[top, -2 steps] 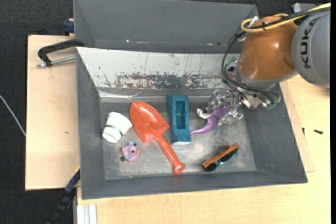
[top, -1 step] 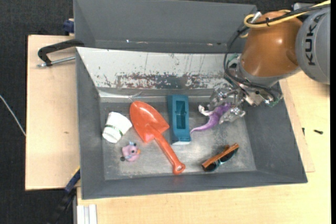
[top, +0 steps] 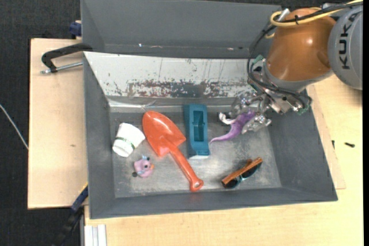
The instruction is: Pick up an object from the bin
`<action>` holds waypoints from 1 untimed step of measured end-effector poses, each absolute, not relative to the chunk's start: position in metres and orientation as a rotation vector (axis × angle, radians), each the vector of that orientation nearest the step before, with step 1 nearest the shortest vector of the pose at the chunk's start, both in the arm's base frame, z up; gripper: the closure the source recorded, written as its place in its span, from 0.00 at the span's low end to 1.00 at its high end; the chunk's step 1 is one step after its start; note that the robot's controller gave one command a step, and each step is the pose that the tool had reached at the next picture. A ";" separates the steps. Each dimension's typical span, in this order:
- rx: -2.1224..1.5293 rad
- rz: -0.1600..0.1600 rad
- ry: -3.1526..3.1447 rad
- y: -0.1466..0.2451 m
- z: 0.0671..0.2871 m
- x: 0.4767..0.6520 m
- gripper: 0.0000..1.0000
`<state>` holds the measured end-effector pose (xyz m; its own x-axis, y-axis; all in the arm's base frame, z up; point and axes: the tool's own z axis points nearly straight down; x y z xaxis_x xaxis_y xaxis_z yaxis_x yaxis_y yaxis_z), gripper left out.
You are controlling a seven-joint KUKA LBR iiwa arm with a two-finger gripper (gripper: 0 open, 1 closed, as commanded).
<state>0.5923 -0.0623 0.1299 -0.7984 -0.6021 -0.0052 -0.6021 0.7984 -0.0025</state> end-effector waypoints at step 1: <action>-0.995 -0.001 2.974 -0.062 0.140 0.593 1.00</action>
Offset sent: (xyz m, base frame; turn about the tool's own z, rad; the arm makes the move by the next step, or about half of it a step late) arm -0.0002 -0.0001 0.0543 0.0000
